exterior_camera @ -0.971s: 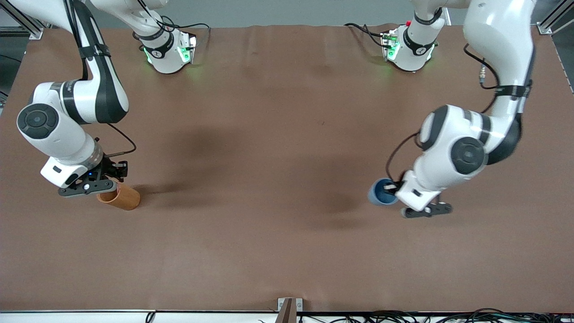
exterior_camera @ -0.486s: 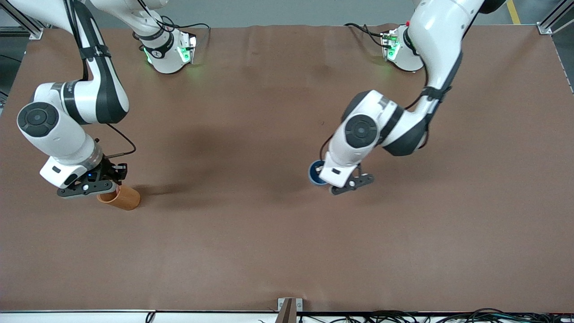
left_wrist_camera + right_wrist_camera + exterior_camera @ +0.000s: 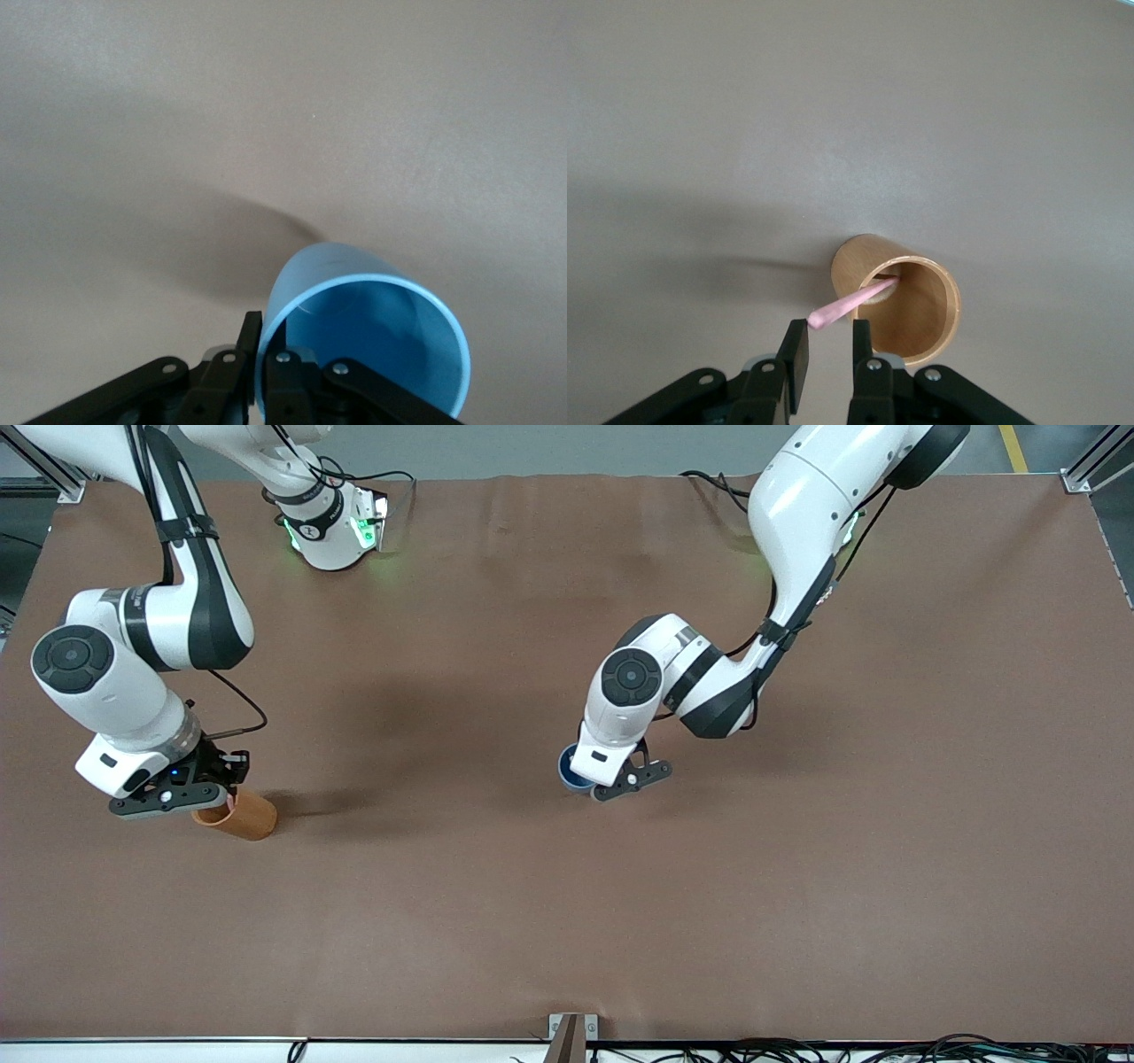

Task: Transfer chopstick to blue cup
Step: 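Slide the blue cup toward the table center with the left gripper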

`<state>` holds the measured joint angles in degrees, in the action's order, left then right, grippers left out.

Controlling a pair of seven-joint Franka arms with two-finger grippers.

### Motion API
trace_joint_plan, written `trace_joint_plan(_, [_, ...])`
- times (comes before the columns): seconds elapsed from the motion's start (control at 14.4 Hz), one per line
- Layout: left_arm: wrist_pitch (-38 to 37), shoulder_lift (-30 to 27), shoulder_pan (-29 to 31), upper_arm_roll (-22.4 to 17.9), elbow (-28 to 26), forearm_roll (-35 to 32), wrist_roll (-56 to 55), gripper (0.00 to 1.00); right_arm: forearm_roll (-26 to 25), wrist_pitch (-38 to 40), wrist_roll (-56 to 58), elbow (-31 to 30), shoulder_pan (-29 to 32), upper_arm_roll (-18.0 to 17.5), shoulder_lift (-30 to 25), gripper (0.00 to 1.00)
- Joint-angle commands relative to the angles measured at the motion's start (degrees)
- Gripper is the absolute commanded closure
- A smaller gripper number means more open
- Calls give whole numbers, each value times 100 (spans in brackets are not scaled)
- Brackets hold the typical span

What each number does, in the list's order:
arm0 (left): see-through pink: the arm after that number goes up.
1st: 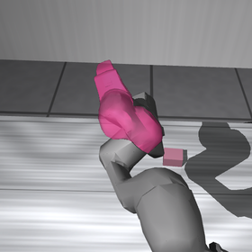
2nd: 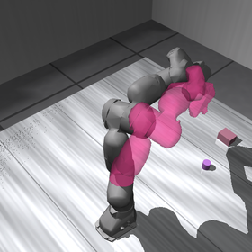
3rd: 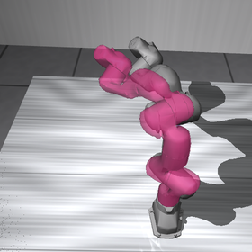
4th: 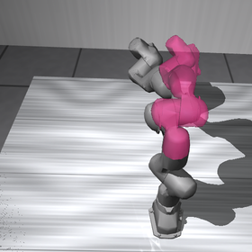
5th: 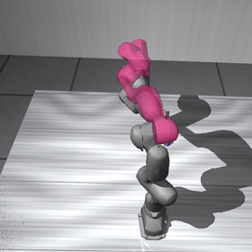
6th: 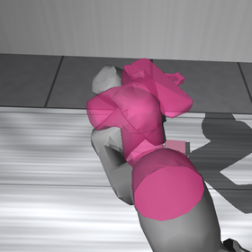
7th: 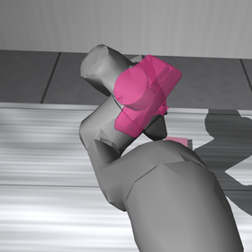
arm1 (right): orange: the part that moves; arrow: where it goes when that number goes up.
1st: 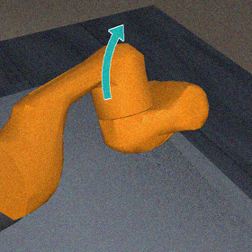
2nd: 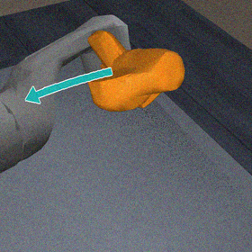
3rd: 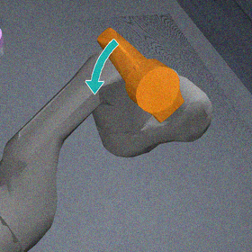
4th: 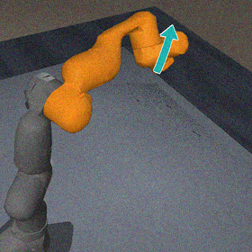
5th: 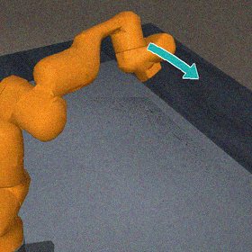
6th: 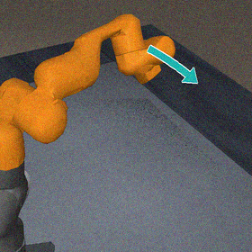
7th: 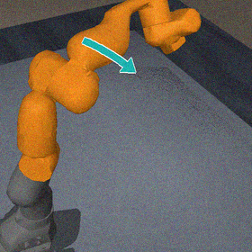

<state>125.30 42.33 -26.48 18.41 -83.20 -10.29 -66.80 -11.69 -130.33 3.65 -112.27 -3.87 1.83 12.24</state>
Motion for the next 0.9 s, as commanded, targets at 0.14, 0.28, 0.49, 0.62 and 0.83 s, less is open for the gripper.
trace_joint_plan(0.14, [83, 179, 2, 23, 155, -395, -220, 99, -105, -107, -49, 21, 53, -16, 51, 72])
trace_joint_plan(0.28, [91, 197, 11, 31, 146, -395, -211, 61, -105, -107, -49, 109, 53, -16, 112, 73])
trace_joint_plan(0.49, [48, 110, 63, 23, 137, -421, -141, 0, -97, -107, -49, 249, 61, -16, 218, 75])
trace_joint_plan(0.62, [-144, -232, 212, 23, 67, -421, -36, 0, -97, -116, -49, 250, 61, -16, 253, 76])
trace_joint_plan(0.83, [-707, -1215, 721, 14, -354, -404, 1006, 0, -97, -186, -49, 250, 61, -16, 315, 77])
